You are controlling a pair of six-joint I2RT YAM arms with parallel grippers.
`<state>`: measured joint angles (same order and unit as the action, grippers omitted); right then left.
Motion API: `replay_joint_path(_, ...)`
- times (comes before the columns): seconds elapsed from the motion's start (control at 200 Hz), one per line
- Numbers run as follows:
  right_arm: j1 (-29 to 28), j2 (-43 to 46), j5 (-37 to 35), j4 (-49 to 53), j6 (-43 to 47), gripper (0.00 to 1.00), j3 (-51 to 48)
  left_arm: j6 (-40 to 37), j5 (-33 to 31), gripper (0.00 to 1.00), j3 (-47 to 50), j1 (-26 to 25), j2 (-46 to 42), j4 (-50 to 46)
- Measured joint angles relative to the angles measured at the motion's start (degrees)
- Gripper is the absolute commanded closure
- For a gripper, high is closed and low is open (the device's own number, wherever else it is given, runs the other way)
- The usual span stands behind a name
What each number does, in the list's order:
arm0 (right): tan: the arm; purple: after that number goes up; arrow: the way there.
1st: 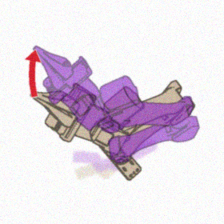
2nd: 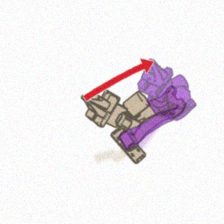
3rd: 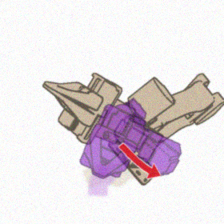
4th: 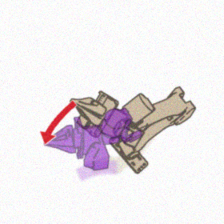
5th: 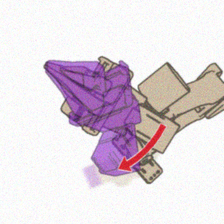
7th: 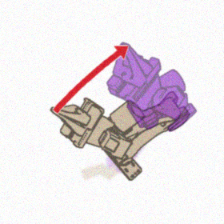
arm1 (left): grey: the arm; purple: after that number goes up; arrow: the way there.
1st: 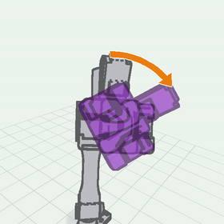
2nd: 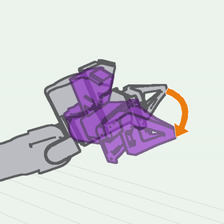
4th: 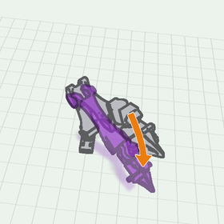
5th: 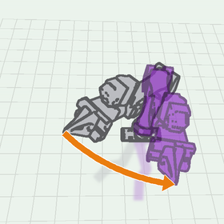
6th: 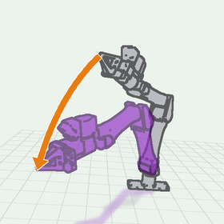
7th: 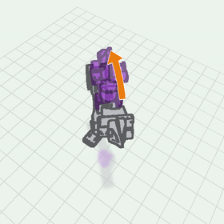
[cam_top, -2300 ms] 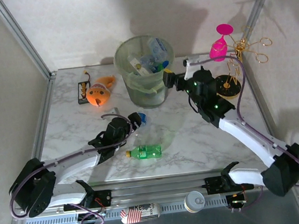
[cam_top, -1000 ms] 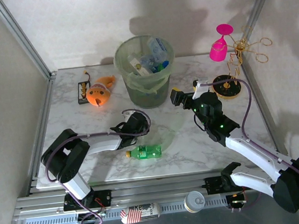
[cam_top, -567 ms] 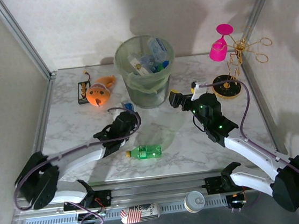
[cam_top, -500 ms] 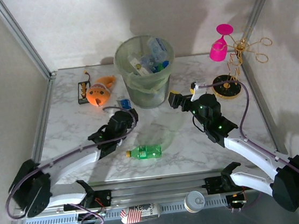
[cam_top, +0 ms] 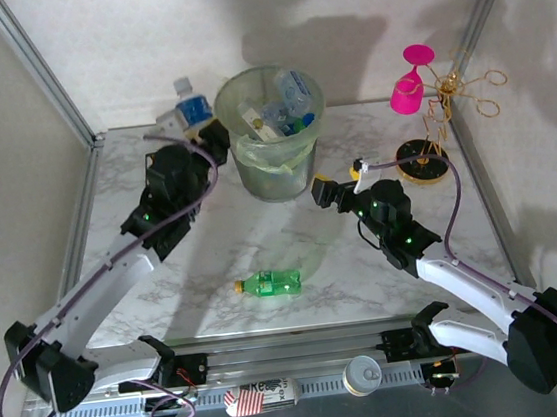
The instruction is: Put the plastic bottles in the bin
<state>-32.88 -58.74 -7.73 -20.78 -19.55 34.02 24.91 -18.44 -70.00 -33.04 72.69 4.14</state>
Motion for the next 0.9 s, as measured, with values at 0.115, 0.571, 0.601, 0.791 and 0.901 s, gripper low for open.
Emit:
replay_joint_path(0.115,0.0,0.8,0.4,0.1,0.0,0.01,-1.0,-2.7,4.3,0.50,-10.7,1.7,8.2,-2.4)
replay_joint_path(0.571,0.0,6.9,0.5,1.6,0.0,0.01,-3.8,-7.4,15.7,0.51,-42.3,5.8,38.4,-19.5)
replay_joint_path(0.601,0.0,7.1,0.5,1.7,0.0,0.01,-4.0,-7.4,15.9,0.51,-43.1,5.8,39.3,-20.3)
replay_joint_path(0.791,0.0,7.6,0.5,2.5,0.0,0.01,-4.5,-7.6,16.6,0.41,-44.0,5.8,41.0,-23.8)
replay_joint_path(0.901,0.0,7.6,0.9,2.6,0.1,0.01,-4.5,-7.4,16.8,0.26,-44.3,5.8,41.0,-24.2)
